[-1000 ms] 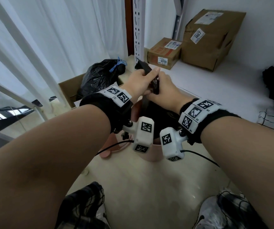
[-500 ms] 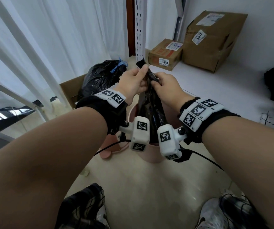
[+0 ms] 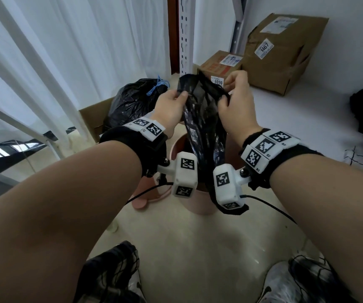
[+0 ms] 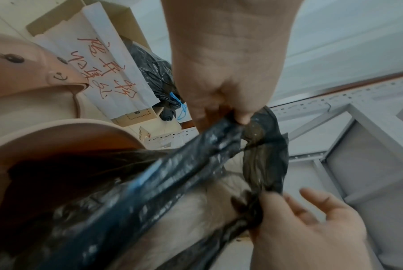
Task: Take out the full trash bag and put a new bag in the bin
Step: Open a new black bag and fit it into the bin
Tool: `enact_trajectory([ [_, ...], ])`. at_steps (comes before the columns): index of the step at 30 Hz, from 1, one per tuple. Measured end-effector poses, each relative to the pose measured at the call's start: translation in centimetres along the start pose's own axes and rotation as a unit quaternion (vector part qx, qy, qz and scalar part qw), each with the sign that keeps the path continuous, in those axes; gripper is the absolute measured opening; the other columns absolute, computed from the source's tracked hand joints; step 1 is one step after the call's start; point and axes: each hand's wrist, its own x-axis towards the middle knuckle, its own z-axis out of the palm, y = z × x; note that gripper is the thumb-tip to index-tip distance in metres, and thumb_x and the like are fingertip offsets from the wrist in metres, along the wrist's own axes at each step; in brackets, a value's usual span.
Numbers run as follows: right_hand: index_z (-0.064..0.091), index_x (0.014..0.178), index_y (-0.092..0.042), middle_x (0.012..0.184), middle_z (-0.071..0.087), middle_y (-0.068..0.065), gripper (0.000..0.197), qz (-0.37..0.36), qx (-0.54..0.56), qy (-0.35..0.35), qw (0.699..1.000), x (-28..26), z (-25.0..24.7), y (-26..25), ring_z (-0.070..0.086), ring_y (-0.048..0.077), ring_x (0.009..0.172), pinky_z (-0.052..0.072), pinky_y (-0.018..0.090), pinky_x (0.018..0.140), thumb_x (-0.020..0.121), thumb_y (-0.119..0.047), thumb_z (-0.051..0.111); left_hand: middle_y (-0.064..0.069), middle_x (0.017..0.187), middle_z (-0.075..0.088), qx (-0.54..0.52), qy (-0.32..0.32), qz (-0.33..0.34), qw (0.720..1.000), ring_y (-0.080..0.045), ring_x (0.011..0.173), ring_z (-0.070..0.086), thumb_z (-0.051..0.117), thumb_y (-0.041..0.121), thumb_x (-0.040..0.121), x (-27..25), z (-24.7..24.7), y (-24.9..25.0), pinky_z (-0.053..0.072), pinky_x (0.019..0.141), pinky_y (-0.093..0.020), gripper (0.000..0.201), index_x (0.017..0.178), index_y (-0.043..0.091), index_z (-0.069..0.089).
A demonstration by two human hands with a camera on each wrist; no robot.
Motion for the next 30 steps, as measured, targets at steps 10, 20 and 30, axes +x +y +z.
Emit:
enact_trajectory([
  [10, 0.063, 0.1, 0.002, 0.11, 0.055, 0.02, 0.023, 0.061, -0.275, -0.121, 0.952, -0.1, -1.8, 4.1, 0.057, 0.035, 0.095, 0.045, 0.033, 0.078, 0.085, -0.008, 0.049, -0.015, 0.105, 0.062, 0.349, -0.01, 0.06, 0.935, -0.028, 0.099, 0.058, 0.047, 0.035, 0.096, 0.2, -1.7, -1.0, 0.039, 0.079, -0.029, 0.036, 0.111, 0.003, 0.056],
  [20, 0.053, 0.12, -0.001, 0.101, 0.056, 0.013, 0.037, 0.252, -0.019, -0.184, 0.95, 0.4, -0.8, 4.6, 0.054, 0.023, 0.096, 0.044, 0.029, 0.078, 0.086, -0.011, 0.063, -0.003, 0.071, 0.05, 0.289, -0.064, 0.039, 0.955, -0.017, 0.064, 0.049, 0.044, 0.018, 0.099, 0.1, -1.0, -1.0, 0.041, 0.056, -0.02, 0.015, 0.103, 0.008, 0.055],
  [30, 0.065, 0.099, -0.003, 0.095, 0.067, 0.014, 0.025, 0.11, -0.375, -0.294, 0.872, -1.2, -3.3, 6.5, 0.061, 0.029, 0.087, 0.042, 0.031, 0.07, 0.09, -0.025, 0.058, -0.012, 0.106, 0.055, 0.589, -0.138, 0.112, 0.788, -0.028, 0.094, 0.058, 0.06, 0.018, 0.089, 0.9, -3.4, -3.5, 0.042, 0.075, -0.034, 0.034, 0.115, 0.0, 0.046],
])
